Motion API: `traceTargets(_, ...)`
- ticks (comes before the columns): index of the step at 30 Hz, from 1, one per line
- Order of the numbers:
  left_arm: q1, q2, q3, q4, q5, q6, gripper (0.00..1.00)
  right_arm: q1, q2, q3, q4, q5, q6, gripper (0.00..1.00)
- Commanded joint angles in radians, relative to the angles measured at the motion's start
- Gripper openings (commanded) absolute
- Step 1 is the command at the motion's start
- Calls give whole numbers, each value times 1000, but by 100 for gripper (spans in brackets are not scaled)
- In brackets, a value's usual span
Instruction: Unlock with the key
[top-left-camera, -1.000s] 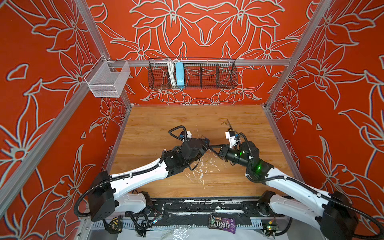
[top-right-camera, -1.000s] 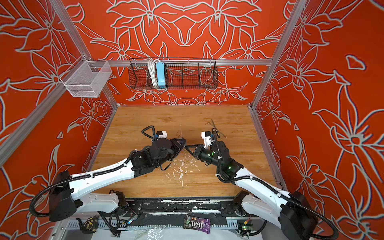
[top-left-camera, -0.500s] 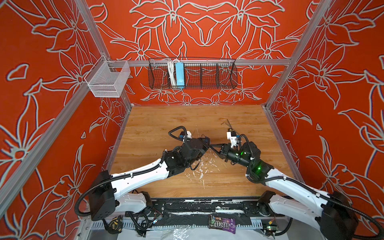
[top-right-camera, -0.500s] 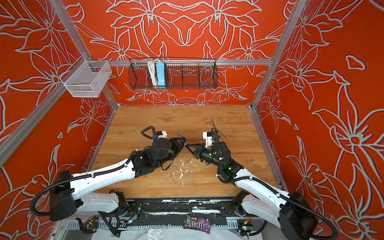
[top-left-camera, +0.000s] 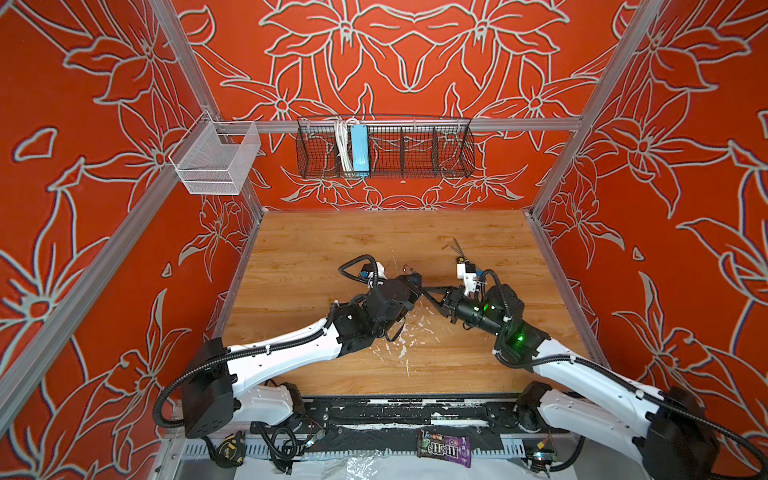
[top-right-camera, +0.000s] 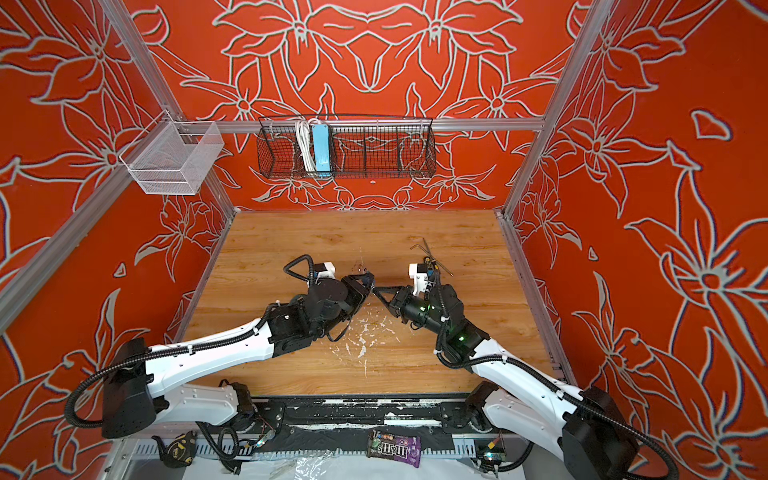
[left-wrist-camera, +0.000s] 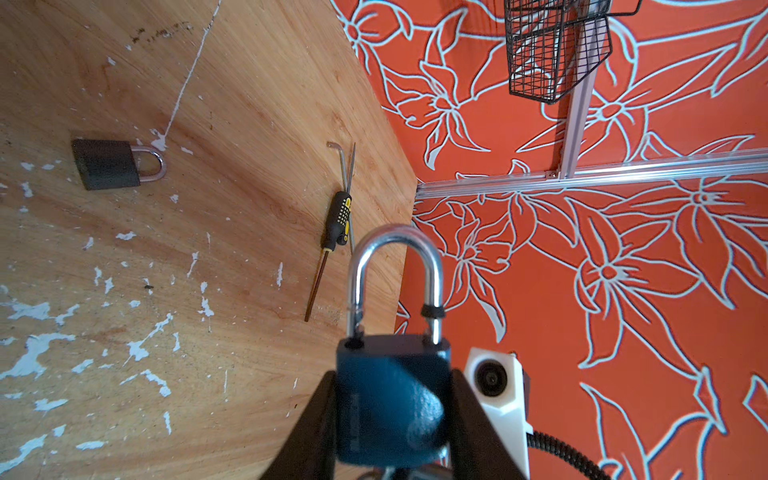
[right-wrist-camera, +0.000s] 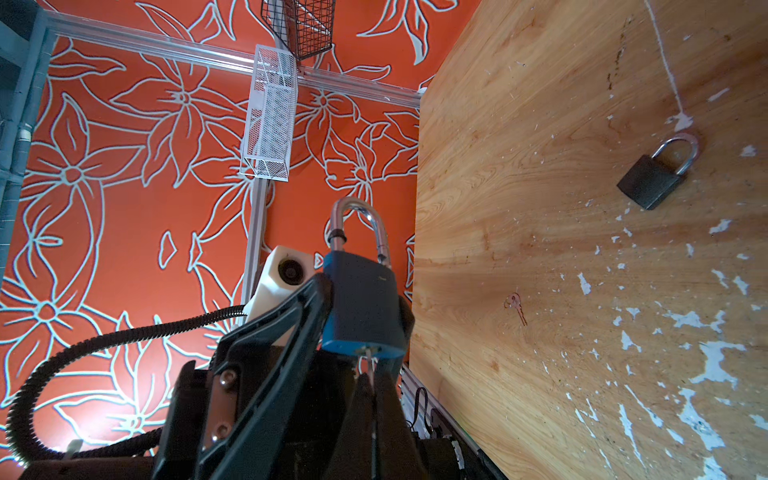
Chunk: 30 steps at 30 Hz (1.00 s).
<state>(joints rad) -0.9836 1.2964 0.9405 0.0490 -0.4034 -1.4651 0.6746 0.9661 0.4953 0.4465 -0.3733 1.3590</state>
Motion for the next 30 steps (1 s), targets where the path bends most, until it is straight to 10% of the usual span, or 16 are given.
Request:
traceTargets(1, -39, 2, 56, -26, 59, 12, 0, 13, -18, 51, -5, -7, -62, 0)
traceTargets(9, -4, -25, 59, -214, 25, 40, 0, 12, -76, 81, -224, 65, -243, 0)
traceTargets(14, 33, -44, 55, -262, 20, 102, 0, 12, -78, 113, -330, 66, -348, 21)
traceTargets(30, 41, -175, -50, -217, 62, 778, 0, -93, -86, 252, -699, -84, -604, 47)
